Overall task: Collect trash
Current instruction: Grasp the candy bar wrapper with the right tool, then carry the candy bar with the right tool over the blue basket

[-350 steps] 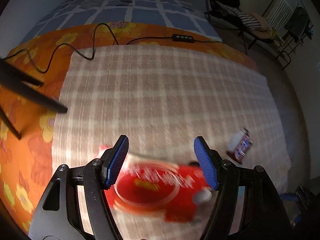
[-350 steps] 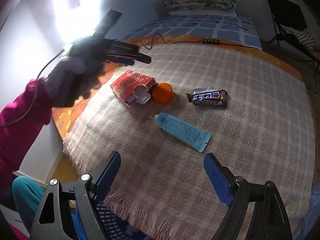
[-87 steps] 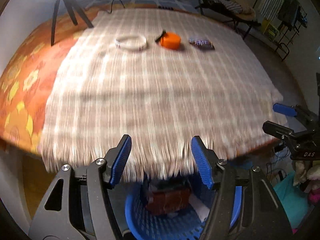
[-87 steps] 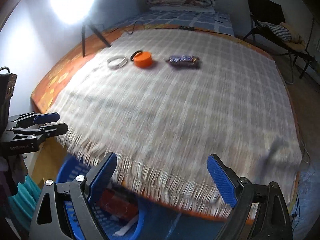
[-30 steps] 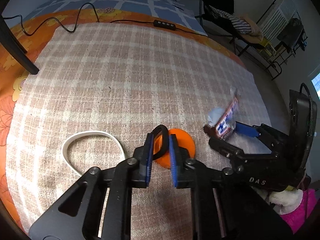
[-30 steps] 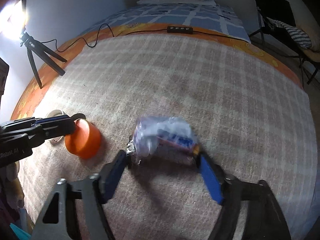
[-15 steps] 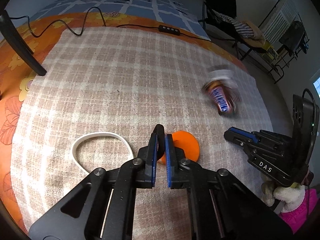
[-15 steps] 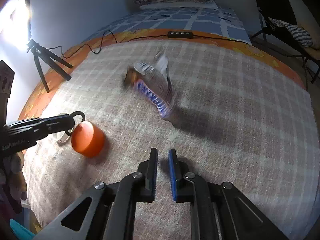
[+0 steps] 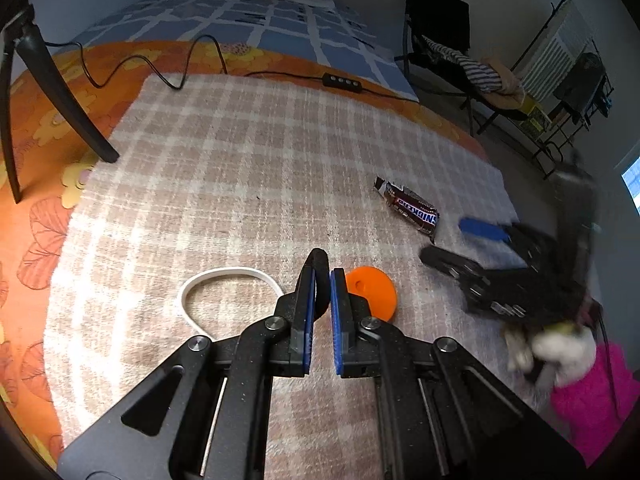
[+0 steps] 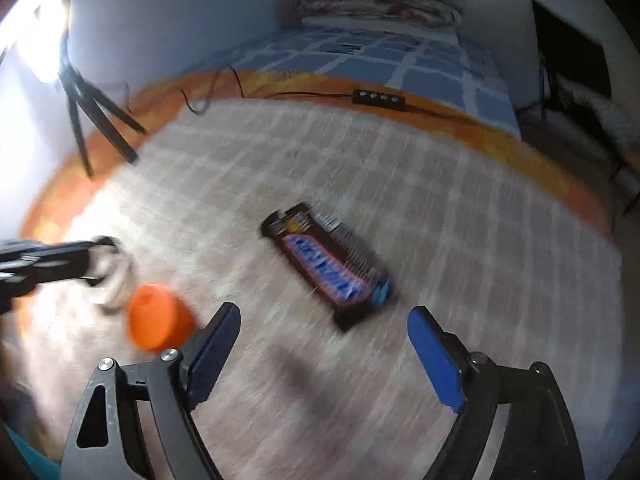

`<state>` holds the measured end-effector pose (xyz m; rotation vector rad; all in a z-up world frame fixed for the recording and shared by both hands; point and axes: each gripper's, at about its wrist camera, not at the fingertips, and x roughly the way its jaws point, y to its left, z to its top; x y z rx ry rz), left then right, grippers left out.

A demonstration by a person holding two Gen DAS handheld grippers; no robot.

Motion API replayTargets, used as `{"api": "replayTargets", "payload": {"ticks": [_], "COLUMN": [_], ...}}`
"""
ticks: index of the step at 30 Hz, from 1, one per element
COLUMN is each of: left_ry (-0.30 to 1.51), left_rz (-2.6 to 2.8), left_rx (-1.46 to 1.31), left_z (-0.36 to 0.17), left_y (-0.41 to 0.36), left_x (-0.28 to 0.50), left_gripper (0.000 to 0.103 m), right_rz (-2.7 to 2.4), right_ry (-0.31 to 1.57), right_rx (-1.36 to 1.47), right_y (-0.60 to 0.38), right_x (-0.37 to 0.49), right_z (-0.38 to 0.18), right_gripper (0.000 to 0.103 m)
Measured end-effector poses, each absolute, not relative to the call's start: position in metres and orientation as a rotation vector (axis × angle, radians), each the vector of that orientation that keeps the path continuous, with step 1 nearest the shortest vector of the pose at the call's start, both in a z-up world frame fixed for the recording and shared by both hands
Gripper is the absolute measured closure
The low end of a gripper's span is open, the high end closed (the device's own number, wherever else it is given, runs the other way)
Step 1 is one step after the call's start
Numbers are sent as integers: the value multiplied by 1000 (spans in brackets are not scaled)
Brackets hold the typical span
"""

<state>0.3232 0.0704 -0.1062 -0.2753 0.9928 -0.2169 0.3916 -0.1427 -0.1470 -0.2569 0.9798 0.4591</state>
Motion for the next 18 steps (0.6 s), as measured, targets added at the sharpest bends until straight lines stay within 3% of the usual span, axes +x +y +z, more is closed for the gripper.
{"api": "replayTargets", "payload": {"ticks": [2, 6, 8, 11, 18], "left_ry": [988, 982, 981, 975, 962], "left_rz": [-218, -216, -219, -221, -245], "left_rx": [-275, -279, -278, -269, -272], "left_z": [-103, -97, -94, -90, -80], "left_y": [74, 79, 80, 79, 74], "left_x": [319, 314, 312, 309, 294], "left_gripper": [98, 98, 98, 98, 98], "right_rz": [448, 436, 437, 435, 428], "right_ry": [963, 1006, 1014, 1026, 1024], "right_rx": [-310, -328, -322, -261, -111], "right_y": [-135, -125, -124, -129, -152], "right_x": [399, 417, 420, 425, 412], "right_z": [-148, -156, -159, -158, -141], "right_gripper": [21, 46, 53, 80, 93]}}
